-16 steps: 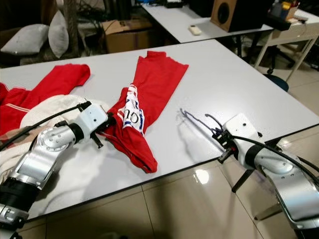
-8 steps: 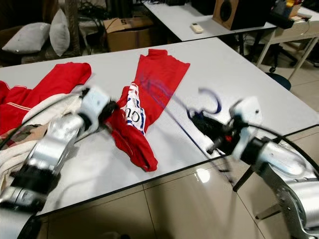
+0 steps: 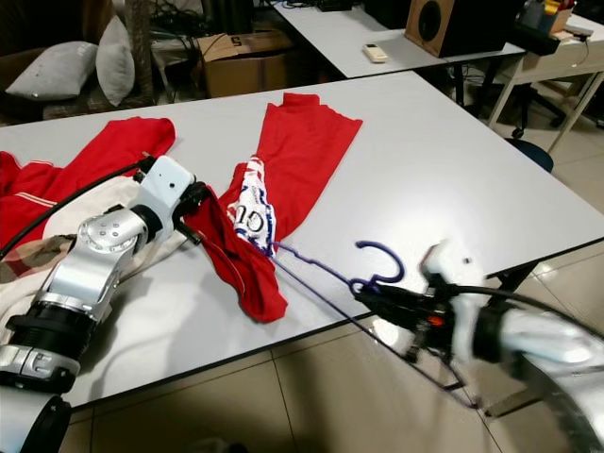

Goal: Hang hanger

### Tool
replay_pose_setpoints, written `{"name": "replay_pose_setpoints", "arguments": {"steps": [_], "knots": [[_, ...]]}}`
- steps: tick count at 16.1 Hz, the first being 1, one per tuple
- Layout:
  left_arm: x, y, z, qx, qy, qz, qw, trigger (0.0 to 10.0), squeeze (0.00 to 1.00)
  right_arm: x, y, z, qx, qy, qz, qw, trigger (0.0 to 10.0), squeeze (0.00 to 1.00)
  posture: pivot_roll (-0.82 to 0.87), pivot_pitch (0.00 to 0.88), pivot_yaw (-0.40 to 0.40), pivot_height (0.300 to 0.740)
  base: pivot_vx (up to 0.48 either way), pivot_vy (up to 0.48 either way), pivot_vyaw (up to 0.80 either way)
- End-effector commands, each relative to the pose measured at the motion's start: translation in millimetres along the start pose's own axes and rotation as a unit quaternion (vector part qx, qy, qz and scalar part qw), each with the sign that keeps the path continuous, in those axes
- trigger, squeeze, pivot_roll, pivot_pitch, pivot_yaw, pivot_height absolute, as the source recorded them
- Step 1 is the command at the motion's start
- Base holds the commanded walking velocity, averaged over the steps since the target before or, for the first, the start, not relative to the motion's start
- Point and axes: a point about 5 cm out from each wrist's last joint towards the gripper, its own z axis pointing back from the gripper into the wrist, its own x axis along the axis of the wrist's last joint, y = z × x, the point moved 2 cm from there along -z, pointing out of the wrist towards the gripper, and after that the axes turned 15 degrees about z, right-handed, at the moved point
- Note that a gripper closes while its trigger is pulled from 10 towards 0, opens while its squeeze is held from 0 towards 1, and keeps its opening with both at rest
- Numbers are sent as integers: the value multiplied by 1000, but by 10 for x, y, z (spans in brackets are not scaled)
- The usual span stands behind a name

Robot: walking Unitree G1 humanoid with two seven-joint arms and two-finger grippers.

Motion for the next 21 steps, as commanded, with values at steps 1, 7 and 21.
{"name": "replay_pose_setpoints", "arguments": {"steps": [1,7,21], "knots": [[83,-21,-33,-11,-9,-11,1000,0,0,119,34,39,20,-23,18,999,10000,0,-67,0,38,740,0,0,0],[92,-122,-47,-34,-13,-30,999,0,0,57,189,-108,67,0,22,998,10000,0,-68,0,25,740,0,0,0],[61,-250,158,-37,-23,-44,998,353,0,-353,-749,-399,-168,227,84,955,10000,0,-43,0,-58,740,0,0,0]]}}
